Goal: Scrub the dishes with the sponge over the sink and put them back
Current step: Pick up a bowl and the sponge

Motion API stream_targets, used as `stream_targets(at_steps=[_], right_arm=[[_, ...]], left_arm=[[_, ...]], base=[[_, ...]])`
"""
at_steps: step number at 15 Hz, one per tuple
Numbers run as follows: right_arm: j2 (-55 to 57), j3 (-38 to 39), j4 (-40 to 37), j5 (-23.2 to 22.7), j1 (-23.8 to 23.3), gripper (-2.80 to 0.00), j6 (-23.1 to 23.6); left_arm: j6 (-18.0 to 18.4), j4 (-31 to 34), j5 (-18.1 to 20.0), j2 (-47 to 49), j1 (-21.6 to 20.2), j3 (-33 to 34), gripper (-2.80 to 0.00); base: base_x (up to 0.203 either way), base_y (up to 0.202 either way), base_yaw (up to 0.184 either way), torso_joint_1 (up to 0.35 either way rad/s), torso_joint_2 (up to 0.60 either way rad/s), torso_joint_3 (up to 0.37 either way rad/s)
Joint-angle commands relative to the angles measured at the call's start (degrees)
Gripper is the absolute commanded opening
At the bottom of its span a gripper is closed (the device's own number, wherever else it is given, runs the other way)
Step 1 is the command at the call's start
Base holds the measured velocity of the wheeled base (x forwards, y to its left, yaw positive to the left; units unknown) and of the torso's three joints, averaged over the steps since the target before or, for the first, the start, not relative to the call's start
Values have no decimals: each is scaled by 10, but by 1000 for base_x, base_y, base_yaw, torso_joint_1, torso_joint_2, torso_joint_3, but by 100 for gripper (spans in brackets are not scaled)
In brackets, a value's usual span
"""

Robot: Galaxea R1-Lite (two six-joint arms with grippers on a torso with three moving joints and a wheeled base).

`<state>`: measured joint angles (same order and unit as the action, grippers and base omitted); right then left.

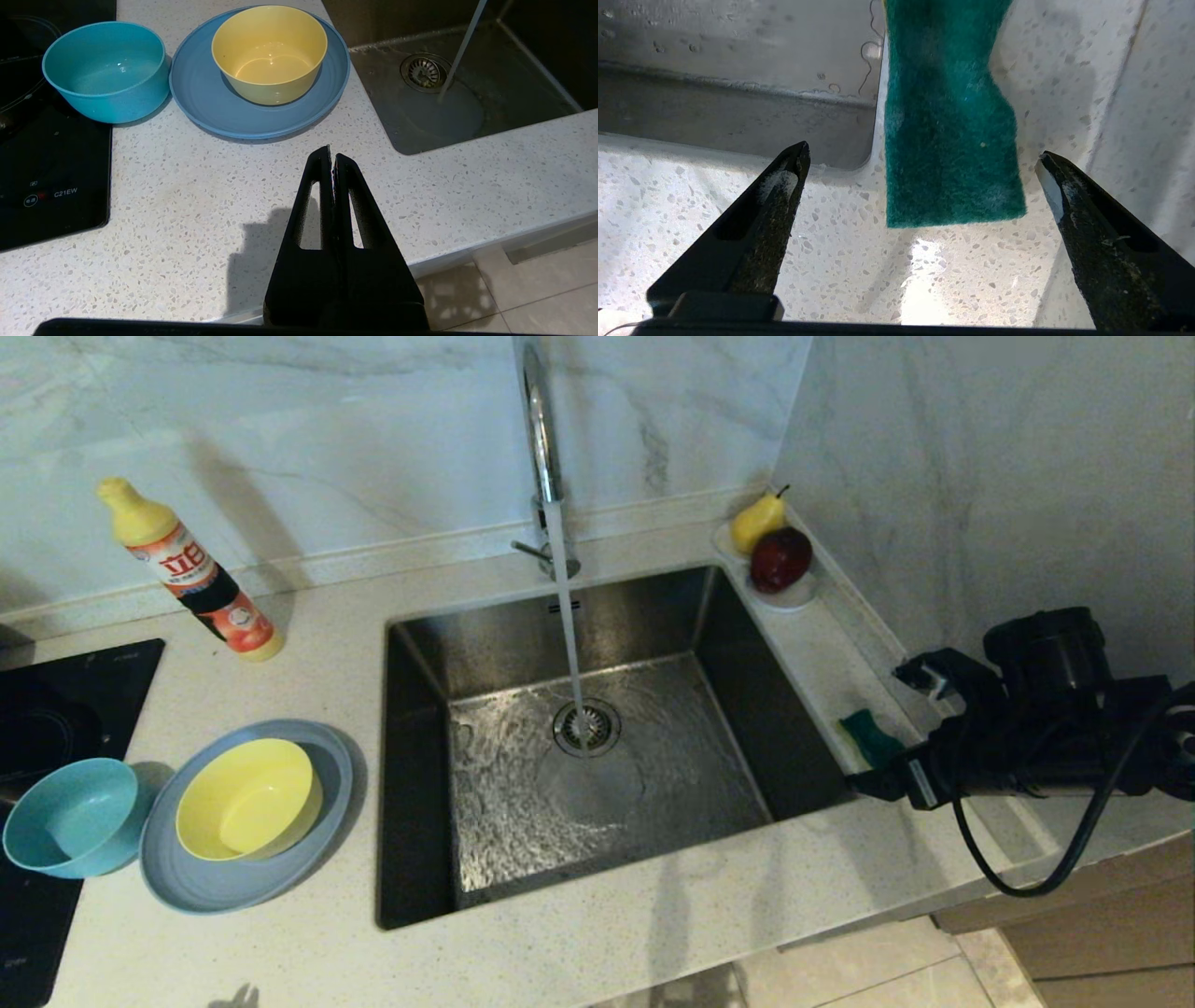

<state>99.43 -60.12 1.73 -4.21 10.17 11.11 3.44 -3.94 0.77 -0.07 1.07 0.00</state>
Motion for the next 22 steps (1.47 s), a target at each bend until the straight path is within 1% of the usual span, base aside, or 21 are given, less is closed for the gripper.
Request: stream_targets(at_steps=[1, 2, 13, 17, 19, 22], right_arm=[[4, 1, 0, 0, 0, 0, 1], [2, -2, -1, 0, 0, -280, 1], [4, -2, -2, 1, 0, -280, 1], [-33, -6, -11, 0, 3, -280, 0], [-62, -19, -35, -1, 11, -280, -1], [-104, -51, -111, -16, 23, -280, -8]], left_arm=[[0, -1, 0, 1, 0, 18, -280], [0, -1, 0, 1, 0, 18, -280], [0, -1, 0, 1, 0, 18, -280], [0, -1, 0, 1, 1, 18, -280], [0, -1, 0, 1, 0, 18, -280], [0, 0, 0, 1, 1, 18, -280]], base=[[0, 0, 0, 0, 0, 0], [0, 0, 0, 0, 0, 0], [0, 0, 0, 0, 0, 0], [0, 0, 0, 0, 0, 0], [0, 0, 0, 0, 0, 0], [0, 0, 0, 0, 0, 0]])
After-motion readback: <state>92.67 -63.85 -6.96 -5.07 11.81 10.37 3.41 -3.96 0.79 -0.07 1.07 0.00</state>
